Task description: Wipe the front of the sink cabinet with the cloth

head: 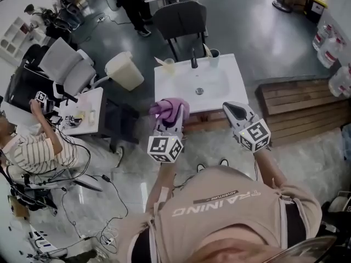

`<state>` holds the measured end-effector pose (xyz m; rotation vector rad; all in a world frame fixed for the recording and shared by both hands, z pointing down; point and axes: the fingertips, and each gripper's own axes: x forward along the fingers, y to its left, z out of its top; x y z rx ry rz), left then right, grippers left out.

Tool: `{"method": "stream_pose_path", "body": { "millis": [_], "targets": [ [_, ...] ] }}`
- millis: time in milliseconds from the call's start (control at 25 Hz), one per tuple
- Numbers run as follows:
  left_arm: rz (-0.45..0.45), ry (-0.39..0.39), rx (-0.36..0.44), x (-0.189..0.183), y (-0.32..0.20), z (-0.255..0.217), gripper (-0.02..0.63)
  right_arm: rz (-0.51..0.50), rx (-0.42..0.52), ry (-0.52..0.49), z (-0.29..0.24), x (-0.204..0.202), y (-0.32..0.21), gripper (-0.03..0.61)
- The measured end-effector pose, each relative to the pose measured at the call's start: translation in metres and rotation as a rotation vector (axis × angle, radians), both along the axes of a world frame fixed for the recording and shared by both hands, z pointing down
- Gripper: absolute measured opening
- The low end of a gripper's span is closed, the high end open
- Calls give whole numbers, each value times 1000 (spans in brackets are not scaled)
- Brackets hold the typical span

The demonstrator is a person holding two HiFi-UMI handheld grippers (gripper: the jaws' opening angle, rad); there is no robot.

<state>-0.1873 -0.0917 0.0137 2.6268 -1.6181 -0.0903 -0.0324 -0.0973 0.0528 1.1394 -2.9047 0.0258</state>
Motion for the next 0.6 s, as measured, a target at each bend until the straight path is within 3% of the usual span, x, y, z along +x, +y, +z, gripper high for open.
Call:
{"method": "stream_pose_path", "body": {
  "millis": [320, 600],
  "targets": [
    [-49, 26, -10, -25, 3, 10, 51, 10, -21, -20, 3, -7, 6, 12],
    [-29, 4, -30, -18, 4, 25, 51, 11, -31, -12, 8, -11, 7, 12]
  ]
}}
